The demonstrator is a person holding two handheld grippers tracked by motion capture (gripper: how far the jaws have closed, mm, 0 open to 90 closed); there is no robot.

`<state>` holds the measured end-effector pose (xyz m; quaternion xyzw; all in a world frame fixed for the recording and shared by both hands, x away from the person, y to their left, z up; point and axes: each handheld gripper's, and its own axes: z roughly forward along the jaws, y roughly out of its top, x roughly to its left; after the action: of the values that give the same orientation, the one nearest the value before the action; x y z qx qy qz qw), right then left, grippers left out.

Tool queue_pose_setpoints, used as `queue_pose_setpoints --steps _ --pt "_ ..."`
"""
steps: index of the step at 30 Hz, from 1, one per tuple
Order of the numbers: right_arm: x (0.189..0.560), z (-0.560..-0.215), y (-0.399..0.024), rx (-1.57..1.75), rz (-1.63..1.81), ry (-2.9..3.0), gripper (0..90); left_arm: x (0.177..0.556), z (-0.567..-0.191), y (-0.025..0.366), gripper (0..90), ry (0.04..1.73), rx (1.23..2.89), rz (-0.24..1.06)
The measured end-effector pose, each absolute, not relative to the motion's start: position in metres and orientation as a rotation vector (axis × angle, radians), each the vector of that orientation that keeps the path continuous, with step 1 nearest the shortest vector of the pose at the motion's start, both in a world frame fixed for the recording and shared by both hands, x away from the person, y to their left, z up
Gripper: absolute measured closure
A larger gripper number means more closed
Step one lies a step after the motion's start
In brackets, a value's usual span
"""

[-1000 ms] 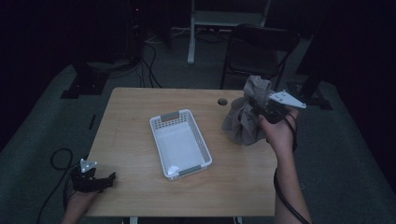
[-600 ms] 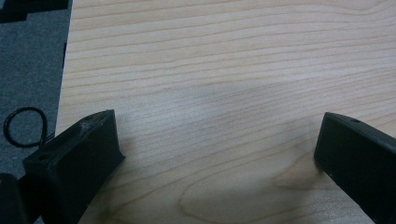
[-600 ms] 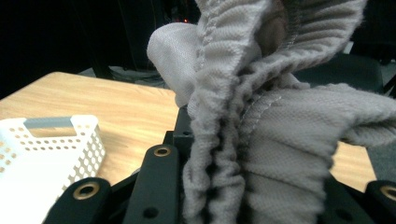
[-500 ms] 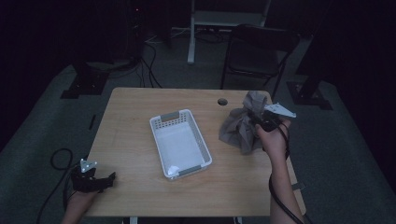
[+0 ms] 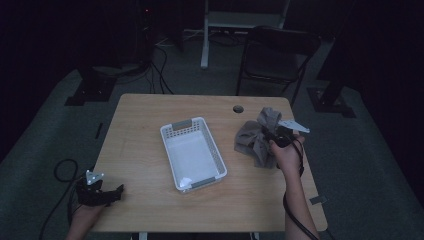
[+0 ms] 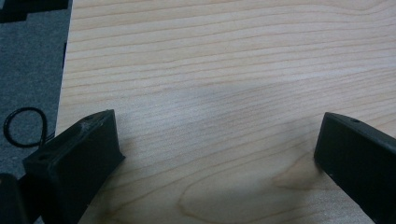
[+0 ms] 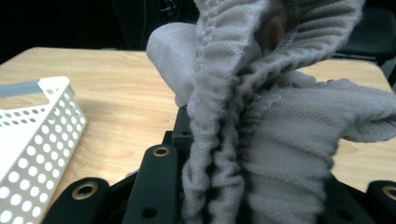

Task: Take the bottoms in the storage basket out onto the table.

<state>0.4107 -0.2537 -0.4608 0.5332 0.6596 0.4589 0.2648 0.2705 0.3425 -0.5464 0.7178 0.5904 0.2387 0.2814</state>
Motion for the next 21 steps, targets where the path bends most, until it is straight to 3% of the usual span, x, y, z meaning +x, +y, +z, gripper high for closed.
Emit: queue_pose_setpoints --steps 21 --pt "0.411 -0.520 -0.255 1.571 1.161 1.806 68.1 0.270 -0.546 0.342 0.8 1.582 1.923 0.640"
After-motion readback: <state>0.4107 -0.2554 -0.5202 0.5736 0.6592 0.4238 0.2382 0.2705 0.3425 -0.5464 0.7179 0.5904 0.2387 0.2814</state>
